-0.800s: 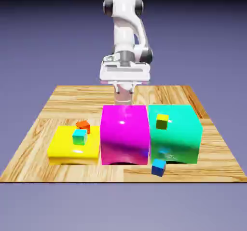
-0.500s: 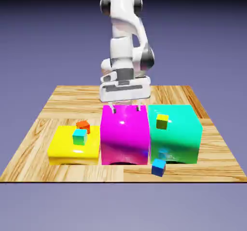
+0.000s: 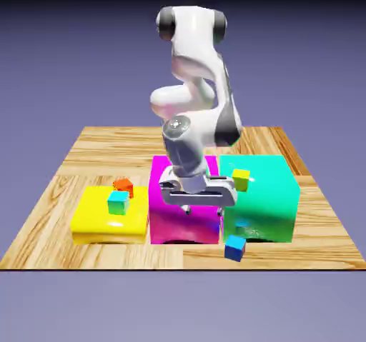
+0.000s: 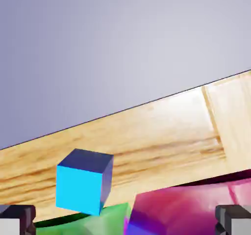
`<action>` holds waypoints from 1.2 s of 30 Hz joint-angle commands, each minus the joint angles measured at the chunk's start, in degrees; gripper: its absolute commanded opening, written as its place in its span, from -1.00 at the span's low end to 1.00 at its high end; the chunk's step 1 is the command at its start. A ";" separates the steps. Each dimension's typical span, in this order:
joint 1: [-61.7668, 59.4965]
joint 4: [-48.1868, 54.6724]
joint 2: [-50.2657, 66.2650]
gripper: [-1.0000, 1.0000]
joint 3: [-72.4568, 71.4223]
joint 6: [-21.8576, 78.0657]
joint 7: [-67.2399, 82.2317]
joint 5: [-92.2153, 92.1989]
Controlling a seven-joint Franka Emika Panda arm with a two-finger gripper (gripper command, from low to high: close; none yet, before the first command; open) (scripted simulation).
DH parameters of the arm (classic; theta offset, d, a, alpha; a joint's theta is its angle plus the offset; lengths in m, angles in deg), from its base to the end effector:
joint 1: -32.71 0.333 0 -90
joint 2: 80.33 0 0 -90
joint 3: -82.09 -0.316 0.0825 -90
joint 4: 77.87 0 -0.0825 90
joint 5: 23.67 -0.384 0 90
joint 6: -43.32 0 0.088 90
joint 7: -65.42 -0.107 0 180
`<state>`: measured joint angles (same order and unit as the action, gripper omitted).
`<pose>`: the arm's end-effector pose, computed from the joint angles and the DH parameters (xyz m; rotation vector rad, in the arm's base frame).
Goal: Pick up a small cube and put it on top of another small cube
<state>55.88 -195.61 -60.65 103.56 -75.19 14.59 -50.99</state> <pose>0.5578 0.0428 0.2600 -2.5086 1.6232 0.5558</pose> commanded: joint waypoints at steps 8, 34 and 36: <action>7.14 13.73 16.61 0.00 6.82 17.62 -2.66 -8.67; -12.55 9.85 10.31 -1.00 13.04 26.16 -5.06 -4.26; -16.71 6.56 6.29 -1.00 13.38 26.38 -4.97 -1.36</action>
<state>39.18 -189.05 -54.36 116.94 -48.83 9.63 -52.48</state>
